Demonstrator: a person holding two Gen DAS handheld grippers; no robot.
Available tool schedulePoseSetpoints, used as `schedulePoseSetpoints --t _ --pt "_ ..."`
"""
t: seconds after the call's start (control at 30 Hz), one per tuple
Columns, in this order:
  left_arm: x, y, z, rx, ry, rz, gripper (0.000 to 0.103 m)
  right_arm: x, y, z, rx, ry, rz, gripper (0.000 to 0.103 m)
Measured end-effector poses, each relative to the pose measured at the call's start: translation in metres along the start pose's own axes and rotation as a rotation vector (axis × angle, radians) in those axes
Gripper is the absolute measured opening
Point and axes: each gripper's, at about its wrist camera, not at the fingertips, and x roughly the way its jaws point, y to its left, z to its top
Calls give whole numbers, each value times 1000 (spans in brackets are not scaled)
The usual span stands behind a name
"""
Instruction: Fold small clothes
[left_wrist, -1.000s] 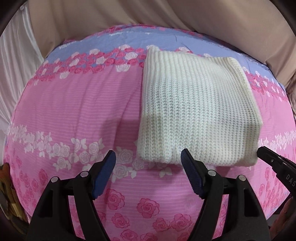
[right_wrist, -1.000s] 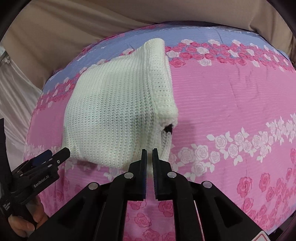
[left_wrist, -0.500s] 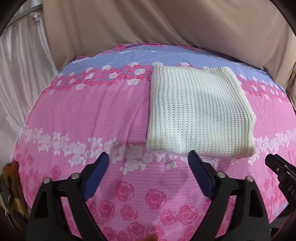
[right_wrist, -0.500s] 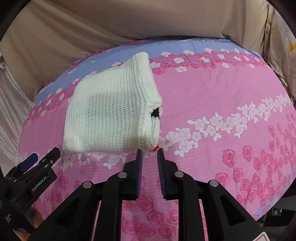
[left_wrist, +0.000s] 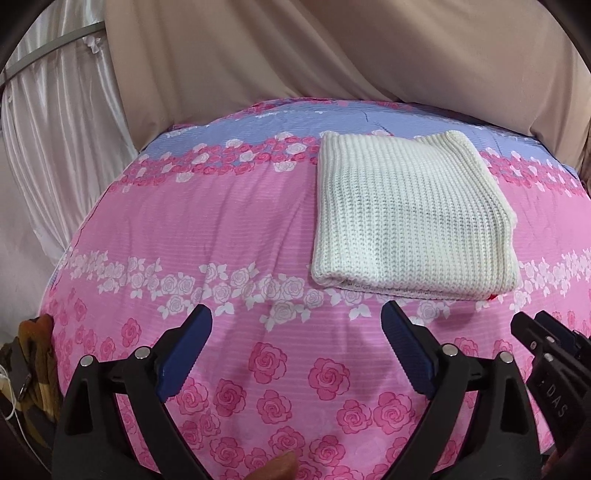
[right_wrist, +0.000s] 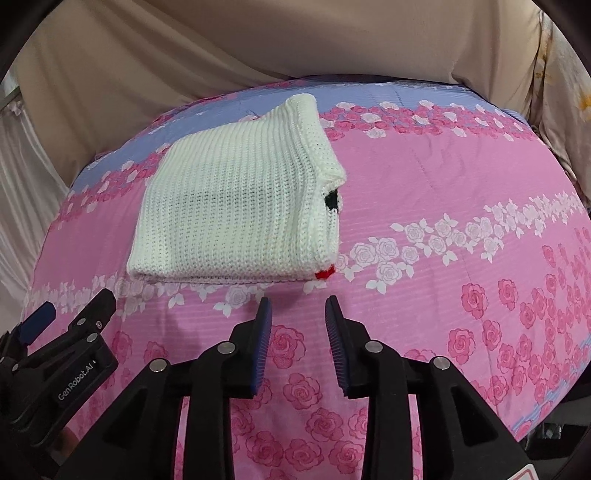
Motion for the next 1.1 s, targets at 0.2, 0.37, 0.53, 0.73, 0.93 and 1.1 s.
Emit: schedulePoseSetpoints --t 0.2,0.37,0.53,0.73,0.93,1.1 --pt "-1 0 1 -6 -5 -14 91 -7 8 -7 -19 -25 -22 38" --pt "-2 -3 2 1 -8 -19 90 -12 12 -6 -28 -46 -33 39" --pt "-1 -7 2 13 -5 -15 90 -10 12 -7 -21 -37 -36 39" --pt "3 -9 2 20 5 -14 90 -5 10 -8 -10 -20 -32 39" --pt "13 -10 8 15 72 -26 90 -3 14 -2 -17 0 -28 39" --pt "13 -16 11 30 62 -3 89 -3 24 11 -56 1 -39 39"
